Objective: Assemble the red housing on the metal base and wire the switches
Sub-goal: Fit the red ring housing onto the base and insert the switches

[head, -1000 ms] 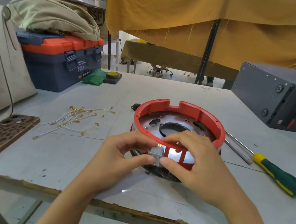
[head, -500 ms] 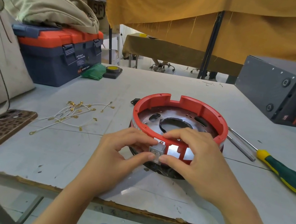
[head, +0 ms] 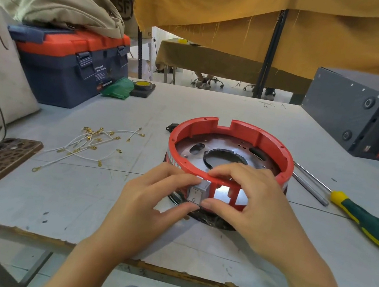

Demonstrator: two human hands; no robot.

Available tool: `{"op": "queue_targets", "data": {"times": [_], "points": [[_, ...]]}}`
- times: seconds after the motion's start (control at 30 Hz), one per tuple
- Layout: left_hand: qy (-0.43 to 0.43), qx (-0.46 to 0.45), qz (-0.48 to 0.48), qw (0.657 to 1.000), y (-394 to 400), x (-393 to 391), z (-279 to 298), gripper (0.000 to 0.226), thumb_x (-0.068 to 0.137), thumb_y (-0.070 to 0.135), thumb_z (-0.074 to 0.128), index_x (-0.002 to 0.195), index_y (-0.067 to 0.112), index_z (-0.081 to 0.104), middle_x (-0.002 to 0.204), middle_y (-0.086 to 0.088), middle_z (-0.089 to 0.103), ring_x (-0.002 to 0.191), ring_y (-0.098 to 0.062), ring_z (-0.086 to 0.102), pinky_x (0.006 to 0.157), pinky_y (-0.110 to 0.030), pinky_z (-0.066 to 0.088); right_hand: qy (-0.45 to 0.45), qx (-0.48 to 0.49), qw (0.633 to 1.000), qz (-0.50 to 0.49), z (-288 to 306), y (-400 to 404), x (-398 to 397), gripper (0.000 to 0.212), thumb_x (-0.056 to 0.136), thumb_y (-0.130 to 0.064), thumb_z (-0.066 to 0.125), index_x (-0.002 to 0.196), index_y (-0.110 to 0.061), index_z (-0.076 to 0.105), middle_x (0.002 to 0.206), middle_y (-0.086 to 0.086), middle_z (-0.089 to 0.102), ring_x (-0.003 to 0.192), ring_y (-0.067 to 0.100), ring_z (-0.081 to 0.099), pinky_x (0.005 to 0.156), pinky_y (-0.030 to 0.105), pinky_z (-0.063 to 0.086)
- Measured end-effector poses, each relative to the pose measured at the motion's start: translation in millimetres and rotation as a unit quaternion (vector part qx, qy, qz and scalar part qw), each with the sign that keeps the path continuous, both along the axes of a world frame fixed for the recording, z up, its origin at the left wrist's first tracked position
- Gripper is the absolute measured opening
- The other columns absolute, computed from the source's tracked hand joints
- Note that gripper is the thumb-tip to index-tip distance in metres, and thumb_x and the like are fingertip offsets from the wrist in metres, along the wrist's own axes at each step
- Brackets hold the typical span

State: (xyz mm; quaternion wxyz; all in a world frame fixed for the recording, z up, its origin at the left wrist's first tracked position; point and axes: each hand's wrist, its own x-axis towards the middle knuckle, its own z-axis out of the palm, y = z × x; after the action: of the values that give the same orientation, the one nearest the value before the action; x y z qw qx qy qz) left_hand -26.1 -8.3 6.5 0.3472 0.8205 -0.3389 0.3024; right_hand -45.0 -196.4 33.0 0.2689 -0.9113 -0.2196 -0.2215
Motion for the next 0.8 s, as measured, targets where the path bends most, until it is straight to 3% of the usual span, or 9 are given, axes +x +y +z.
{"op": "queue_targets", "data": {"times": [0.2, 0.4, 0.53, 0.63, 0.7, 0.8], "points": [[-0.013, 0.010, 0.010, 1.000, -3, 1, -2, 0.033, 0.074, 0.018, 0.073, 0.107, 0.011, 0.069, 0.097, 0.003, 0.064, 0.088, 0.000, 0.056, 0.079, -0.008, 0.046, -0.006, -0.002, 1.000, -0.011, -1, 1, 0, 0.026, 0.078, -0.045, 0.068, 0.099, -0.033, 0.062, 0.092, -0.030, 0.056, 0.098, -0.019, 0.039, 0.084, 0.008, 0.025], [0.012, 0.015, -0.004, 1.000, -5, 4, 1, 0.031, 0.077, 0.023, 0.072, 0.106, 0.015, 0.069, 0.100, 0.004, 0.063, 0.092, -0.003, 0.058, 0.082, -0.011, 0.046, -0.020, 0.003, 0.999, -0.029, -1, 3, 0, 0.024, 0.075, -0.045, 0.061, 0.095, -0.032, 0.061, 0.082, -0.038, 0.046, 0.095, -0.027, 0.033, 0.072, 0.015, 0.031], [0.050, 0.049, -0.026, 0.997, 5, 14, 16, 0.037, 0.078, 0.042, 0.066, 0.112, 0.026, 0.066, 0.117, 0.006, 0.053, 0.110, -0.014, 0.051, 0.092, -0.016, 0.038, 0.004, 0.008, 1.000, -0.022, -1, 1, 1, 0.021, 0.080, -0.040, 0.067, 0.097, -0.031, 0.060, 0.085, -0.034, 0.050, 0.098, -0.022, 0.034, 0.083, 0.006, 0.025], [0.136, 0.080, -0.051, 0.986, 10, 27, 28, 0.054, 0.074, 0.055, 0.064, 0.124, 0.038, 0.053, 0.128, 0.025, 0.046, 0.127, -0.003, 0.038, 0.102, -0.009, 0.029, 0.027, 0.011, 0.999, -0.023, 0, 0, 1, 0.024, 0.078, -0.045, 0.062, 0.098, -0.034, 0.059, 0.087, -0.035, 0.050, 0.101, -0.022, 0.032, 0.082, 0.002, 0.022], [0.181, 0.096, -0.056, 0.977, 9, 34, 30, 0.053, 0.072, 0.056, 0.066, 0.120, 0.039, 0.056, 0.124, 0.026, 0.050, 0.127, 0.003, 0.036, 0.103, -0.011, 0.030, 0.047, 0.014, 0.998, -0.028, 0, -2, 1, 0.027, 0.073, -0.052, 0.055, 0.097, -0.039, 0.057, 0.089, -0.034, 0.053, 0.104, -0.015, 0.032, 0.081, 0.003, 0.024], [0.180, 0.072, -0.071, 0.978, 3, 34, 26, 0.042, 0.070, 0.055, 0.068, 0.104, 0.030, 0.067, 0.108, 0.017, 0.061, 0.115, -0.008, 0.049, 0.097, -0.022, 0.038, 0.076, 0.026, 0.996, -0.029, 2, -9, -1, 0.028, 0.068, -0.056, 0.056, 0.093, -0.042, 0.056, 0.093, -0.031, 0.055, 0.101, -0.008, 0.037, 0.079, 0.008, 0.030]]}}
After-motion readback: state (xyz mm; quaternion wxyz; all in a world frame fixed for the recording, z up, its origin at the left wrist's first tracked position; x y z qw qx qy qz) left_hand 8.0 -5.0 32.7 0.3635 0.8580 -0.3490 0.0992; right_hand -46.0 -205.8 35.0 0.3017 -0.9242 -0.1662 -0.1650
